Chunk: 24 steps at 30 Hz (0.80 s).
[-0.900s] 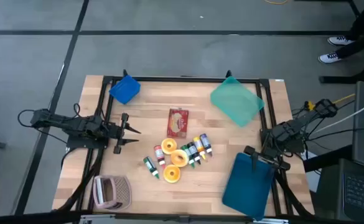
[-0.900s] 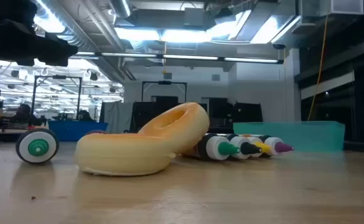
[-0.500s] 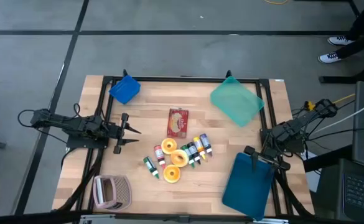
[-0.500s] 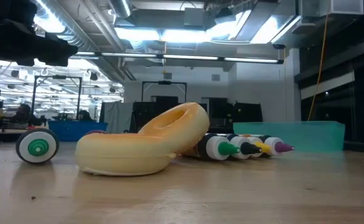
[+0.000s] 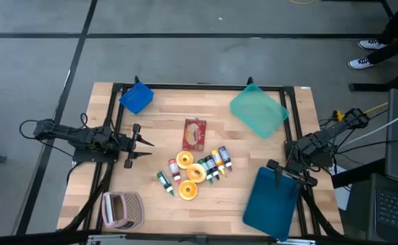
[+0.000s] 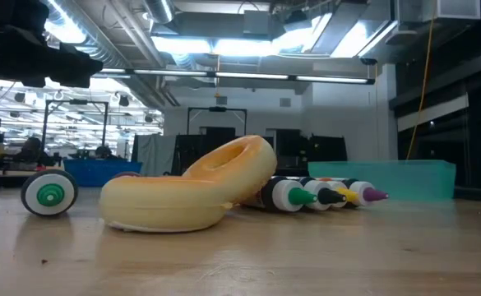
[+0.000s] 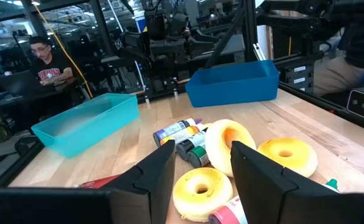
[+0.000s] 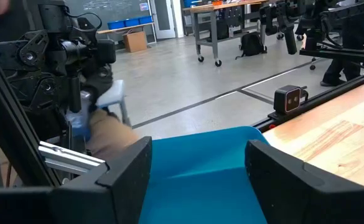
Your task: Pick & Place Food Item
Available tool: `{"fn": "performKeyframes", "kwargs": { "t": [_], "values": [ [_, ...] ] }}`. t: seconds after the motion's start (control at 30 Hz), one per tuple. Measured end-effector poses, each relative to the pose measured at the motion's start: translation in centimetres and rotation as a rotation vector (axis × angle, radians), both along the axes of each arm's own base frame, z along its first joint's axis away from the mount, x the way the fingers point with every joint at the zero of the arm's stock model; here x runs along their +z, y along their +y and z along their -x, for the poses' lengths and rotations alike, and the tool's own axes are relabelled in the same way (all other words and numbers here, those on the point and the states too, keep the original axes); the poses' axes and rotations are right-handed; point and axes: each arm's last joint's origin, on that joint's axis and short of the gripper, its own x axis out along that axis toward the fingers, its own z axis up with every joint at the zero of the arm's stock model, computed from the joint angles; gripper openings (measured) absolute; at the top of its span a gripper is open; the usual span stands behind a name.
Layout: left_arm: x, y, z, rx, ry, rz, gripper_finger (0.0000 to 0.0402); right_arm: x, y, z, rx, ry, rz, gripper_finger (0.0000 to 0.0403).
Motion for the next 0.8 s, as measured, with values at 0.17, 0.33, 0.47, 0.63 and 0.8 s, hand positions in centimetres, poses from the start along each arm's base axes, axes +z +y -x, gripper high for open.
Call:
{"fn": "performKeyframes", "kwargs": {
  "t": [0.17,0.33,0.47,0.63,0.8],
  "values": [
    [0.01,0.00,0.00,0.000,0.000,0.000,0.0152,0.00,0.00,0.00,0.000,0.000,0.000,0.0254],
    [0.00,0.00,0.00,0.000,0.000,0.000,0.0148,0.00,0.00,0.00,0.001,0.000,0.000,0.0254],
    [0.00,0.00,0.00,0.000,0.000,0.000,0.0150,0.00,0.00,0.00,0.001,0.000,0.000,0.0254],
    [-0.01,0.00,0.00,0.000,0.000,0.000,0.0153,0.01,0.00,0.00,0.000,0.000,0.000,0.0254],
    [0.00,0.00,0.00,0.000,0.000,0.000,0.0149,0.01,0.00,0.00,0.010,-0.091,0.041,0.0254]
  ]
}}
